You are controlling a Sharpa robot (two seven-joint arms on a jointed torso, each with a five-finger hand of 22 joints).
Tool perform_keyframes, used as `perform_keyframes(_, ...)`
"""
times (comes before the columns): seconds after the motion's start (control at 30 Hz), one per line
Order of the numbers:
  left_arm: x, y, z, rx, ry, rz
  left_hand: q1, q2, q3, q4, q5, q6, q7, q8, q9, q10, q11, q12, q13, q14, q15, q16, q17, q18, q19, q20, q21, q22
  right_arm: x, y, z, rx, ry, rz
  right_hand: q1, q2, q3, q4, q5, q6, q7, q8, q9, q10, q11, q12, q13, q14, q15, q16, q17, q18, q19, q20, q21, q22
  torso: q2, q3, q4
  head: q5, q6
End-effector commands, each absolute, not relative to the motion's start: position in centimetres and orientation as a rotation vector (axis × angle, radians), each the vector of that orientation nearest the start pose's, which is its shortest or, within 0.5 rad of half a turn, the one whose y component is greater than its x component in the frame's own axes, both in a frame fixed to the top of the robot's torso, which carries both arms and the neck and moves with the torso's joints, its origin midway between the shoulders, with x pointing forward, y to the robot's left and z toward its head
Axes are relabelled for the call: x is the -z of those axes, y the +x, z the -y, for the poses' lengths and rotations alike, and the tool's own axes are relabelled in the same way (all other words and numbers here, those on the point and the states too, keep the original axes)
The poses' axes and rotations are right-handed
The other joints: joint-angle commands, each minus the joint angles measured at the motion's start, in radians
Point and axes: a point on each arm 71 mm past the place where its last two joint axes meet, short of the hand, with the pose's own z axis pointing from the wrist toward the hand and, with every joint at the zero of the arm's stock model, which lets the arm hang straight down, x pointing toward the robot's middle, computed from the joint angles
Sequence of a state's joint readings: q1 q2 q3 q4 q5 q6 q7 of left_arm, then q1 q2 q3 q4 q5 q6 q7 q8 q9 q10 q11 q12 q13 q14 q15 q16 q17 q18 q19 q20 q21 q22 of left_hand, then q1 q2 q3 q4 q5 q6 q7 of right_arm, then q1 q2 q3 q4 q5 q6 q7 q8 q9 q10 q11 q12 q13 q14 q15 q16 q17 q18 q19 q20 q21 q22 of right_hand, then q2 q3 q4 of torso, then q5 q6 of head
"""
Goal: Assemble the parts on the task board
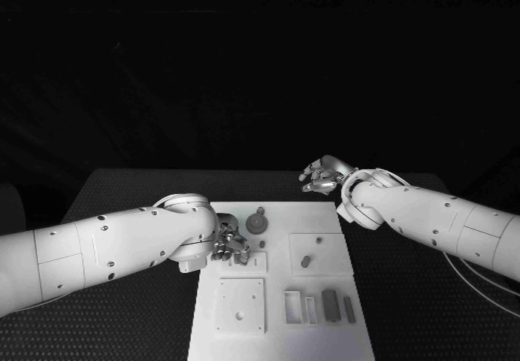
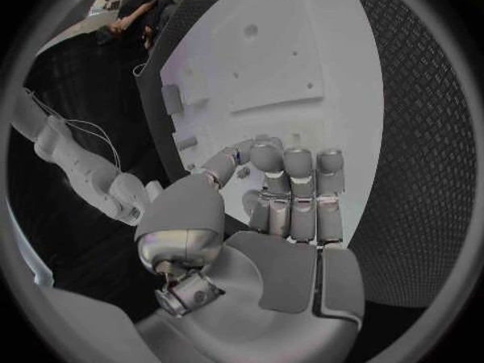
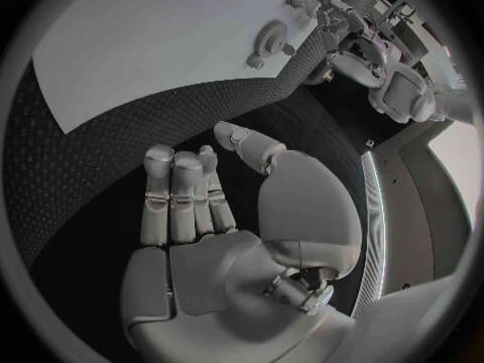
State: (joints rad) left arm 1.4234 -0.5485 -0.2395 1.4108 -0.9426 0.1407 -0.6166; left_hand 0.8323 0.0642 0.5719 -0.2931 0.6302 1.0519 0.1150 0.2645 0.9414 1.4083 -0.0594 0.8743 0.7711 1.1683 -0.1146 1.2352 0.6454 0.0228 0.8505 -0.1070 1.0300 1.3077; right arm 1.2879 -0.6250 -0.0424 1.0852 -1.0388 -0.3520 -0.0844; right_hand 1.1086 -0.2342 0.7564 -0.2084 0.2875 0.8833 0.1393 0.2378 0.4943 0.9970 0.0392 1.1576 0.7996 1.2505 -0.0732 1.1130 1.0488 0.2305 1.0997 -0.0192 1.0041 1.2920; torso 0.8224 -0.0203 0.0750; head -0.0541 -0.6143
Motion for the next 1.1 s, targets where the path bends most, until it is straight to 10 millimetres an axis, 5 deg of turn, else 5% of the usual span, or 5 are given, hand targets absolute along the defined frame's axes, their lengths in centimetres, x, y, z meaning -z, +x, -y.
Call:
perform_keyframes(0.03,19.53,49.68,-11.06,0.345,0.018,-2.392,-0.003,0.004,0.005,0.000,0.003,0.141,-0.109,0.003,0.003,-0.036,-0.045,0.005,-0.001,-0.008,-0.046,0.004,-0.002,0.007,0.003,-0.141,0.006,0.000,16.44,57.68,22.90,-0.632,0.323,-1.636,0.006,0.006,0.006,0.000,0.007,-0.007,0.012,0.002,-0.001,-0.001,-0.002,0.004,-0.002,-0.007,0.001,0.002,-0.001,0.031,0.006,-0.002,-0.007,0.002,0.000,0.0001,-0.0002,0.001,-0.002)
perform_keyframes(1.1,19.64,49.75,-10.28,0.339,0.047,-2.401,-0.049,0.032,-0.001,0.003,-0.013,0.162,-0.112,0.004,0.028,-0.025,-0.046,0.015,-0.014,-0.007,-0.049,0.026,-0.031,0.006,0.004,-0.144,0.018,-0.014,16.48,57.65,22.73,-0.637,0.318,-1.643,0.006,0.007,0.007,-0.001,0.008,-0.007,0.011,0.003,-0.001,-0.001,-0.002,0.005,-0.003,-0.008,0.001,0.002,-0.002,0.031,0.006,-0.002,-0.007,0.002,0.001,0.0011,-0.0001,0.000,-0.006)
